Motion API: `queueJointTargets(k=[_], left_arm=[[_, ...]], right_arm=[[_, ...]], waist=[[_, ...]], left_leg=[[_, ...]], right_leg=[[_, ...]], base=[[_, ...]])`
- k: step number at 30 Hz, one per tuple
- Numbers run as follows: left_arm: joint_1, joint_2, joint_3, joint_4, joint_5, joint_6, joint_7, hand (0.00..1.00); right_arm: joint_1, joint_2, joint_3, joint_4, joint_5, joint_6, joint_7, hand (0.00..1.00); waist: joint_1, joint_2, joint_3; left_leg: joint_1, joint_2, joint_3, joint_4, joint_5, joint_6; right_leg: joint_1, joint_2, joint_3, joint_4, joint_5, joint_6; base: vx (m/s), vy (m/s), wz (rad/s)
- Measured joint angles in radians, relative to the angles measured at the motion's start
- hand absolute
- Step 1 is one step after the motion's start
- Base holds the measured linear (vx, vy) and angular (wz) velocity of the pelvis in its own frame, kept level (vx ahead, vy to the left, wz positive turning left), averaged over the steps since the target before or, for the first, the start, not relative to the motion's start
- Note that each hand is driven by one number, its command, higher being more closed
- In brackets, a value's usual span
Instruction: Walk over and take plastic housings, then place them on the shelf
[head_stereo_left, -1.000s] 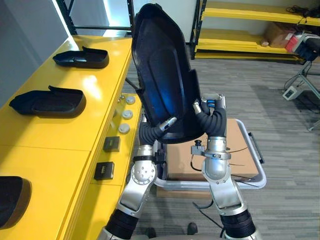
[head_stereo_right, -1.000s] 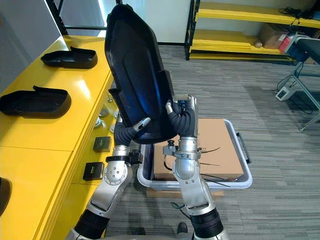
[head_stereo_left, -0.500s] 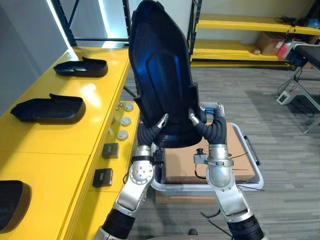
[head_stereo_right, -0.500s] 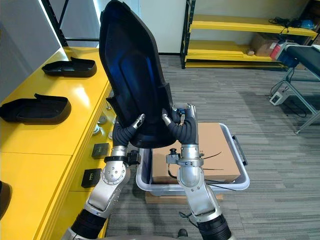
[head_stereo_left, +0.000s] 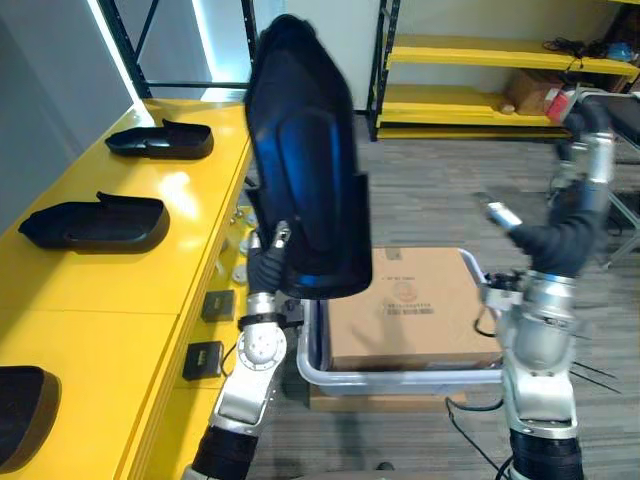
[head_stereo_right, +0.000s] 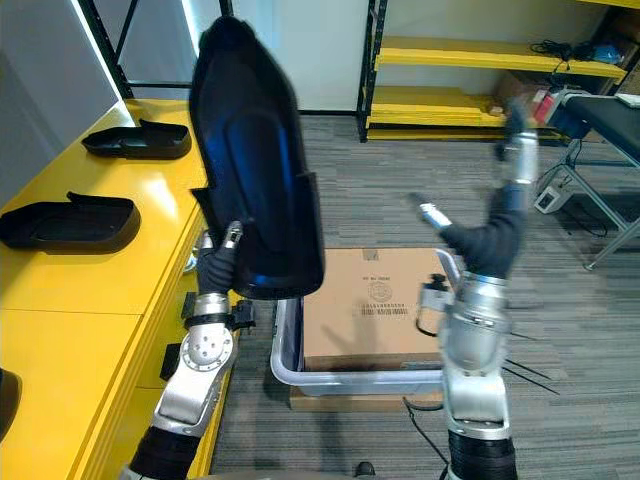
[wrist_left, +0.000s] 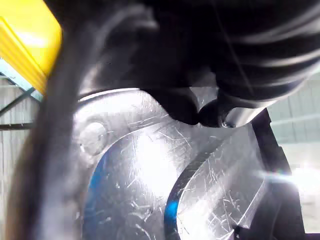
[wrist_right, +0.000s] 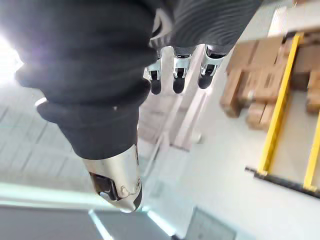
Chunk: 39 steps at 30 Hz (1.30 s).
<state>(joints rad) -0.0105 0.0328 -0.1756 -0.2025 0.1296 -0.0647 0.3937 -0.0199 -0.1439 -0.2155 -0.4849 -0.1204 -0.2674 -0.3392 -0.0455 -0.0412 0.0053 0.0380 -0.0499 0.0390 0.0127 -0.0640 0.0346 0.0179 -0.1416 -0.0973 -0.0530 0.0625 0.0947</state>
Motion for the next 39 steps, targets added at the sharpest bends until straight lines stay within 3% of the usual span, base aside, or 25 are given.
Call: queueJointTargets(k=[3, 6, 12, 19, 25, 32, 34, 37, 38, 39], left_arm=[[0.049, -0.007, 0.043, -0.028, 0.0, -0.001, 0.0, 1.0], [0.096, -0.019, 0.073, -0.049, 0.0, -0.011, -0.001, 1.0], [0.191, -0.03, 0.084, -0.126, 0.0, -0.053, -0.004, 1.0], [0.25, -0.057, 0.064, -0.152, -0.004, -0.07, -0.044, 1.0], [0.275, -0.058, 0.046, -0.151, -0.02, -0.074, -0.065, 1.0], [0.273, -0.066, 0.008, -0.176, -0.038, -0.075, -0.068, 1.0], [0.268, -0.071, 0.003, -0.227, -0.04, -0.075, -0.068, 1.0], [0.258, -0.071, -0.001, -0.279, -0.044, -0.076, -0.065, 1.0], [0.256, -0.071, -0.002, -0.287, -0.046, -0.076, -0.065, 1.0], [0.254, -0.072, -0.004, -0.302, -0.049, -0.079, -0.065, 1.0]], right_arm=[[0.075, 0.022, -0.098, 0.069, 0.034, -0.002, -0.016, 0.0], [0.152, 0.027, -0.152, 0.262, 0.036, 0.01, -0.015, 0.0], [0.241, 0.107, -0.254, 0.782, 0.173, 0.062, 0.015, 0.0], [0.286, 0.173, -0.182, 1.143, 0.292, 0.104, 0.126, 0.0], [0.288, 0.185, -0.051, 1.248, 0.304, 0.128, 0.19, 0.0], [0.276, 0.185, 0.036, 1.282, 0.253, 0.144, 0.189, 0.0], [0.25, 0.183, 0.08, 1.279, 0.231, 0.145, 0.189, 0.0], [0.223, 0.178, 0.109, 1.238, 0.227, 0.143, 0.187, 0.0], [0.212, 0.178, 0.111, 1.236, 0.227, 0.143, 0.187, 0.0], [0.204, 0.179, 0.117, 1.228, 0.226, 0.159, 0.184, 0.0]], waist=[[-0.005, 0.0, 0.0], [-0.008, 0.001, 0.0], [-0.008, 0.018, 0.002], [0.002, 0.027, 0.003], [0.009, 0.016, 0.011], [0.043, -0.004, 0.039], [0.067, -0.006, 0.066], [0.095, 0.003, 0.091], [0.097, 0.005, 0.094], [0.096, 0.008, 0.101]], left_leg=[[0.0, 0.0, 0.001, -0.004, 0.0, 0.0], [0.0, -0.001, 0.002, -0.007, 0.0, 0.0], [-0.006, -0.001, -0.009, -0.011, -0.001, 0.0], [0.004, 0.003, -0.009, -0.011, -0.001, -0.001], [0.01, 0.004, -0.043, -0.005, -0.02, -0.009], [-0.064, -0.03, -0.245, 0.094, -0.016, -0.014], [-0.108, -0.071, -0.353, 0.161, -0.017, -0.024], [-0.174, -0.121, -0.428, 0.234, -0.03, -0.046], [-0.192, -0.105, -0.384, 0.238, -0.052, -0.051], [-0.247, -0.018, -0.181, 0.267, -0.083, -0.044]], right_leg=[[-0.002, 0.0, 0.0, 0.0, 0.0, 0.0], [-0.004, -0.002, 0.001, 0.0, -0.002, 0.002], [-0.006, -0.002, -0.01, 0.0, -0.013, 0.005], [0.008, -0.001, -0.009, 0.001, -0.016, 0.005], [0.021, -0.004, -0.037, 0.055, -0.06, 0.003], [0.042, -0.048, -0.249, 0.178, -0.152, 0.013], [0.069, -0.073, -0.368, 0.224, -0.191, 0.016], [0.094, -0.117, -0.513, 0.286, -0.237, 0.026], [0.1, -0.123, -0.543, 0.293, -0.242, 0.025], [0.115, -0.126, -0.605, 0.304, -0.242, 0.025]], base=[[0.0, 0.0, 0.0], [0.0, 0.0, 0.0], [0.0, -0.012, 0.05], [0.0, -0.006, 0.02], [-0.06, -0.023, 0.18], [0.02, -0.033, 0.96], [0.04, -0.008, 1.59], [-0.02, 0.023, 1.53], [-0.13, 0.06, 1.66], [-0.11, 0.074, 1.47]])
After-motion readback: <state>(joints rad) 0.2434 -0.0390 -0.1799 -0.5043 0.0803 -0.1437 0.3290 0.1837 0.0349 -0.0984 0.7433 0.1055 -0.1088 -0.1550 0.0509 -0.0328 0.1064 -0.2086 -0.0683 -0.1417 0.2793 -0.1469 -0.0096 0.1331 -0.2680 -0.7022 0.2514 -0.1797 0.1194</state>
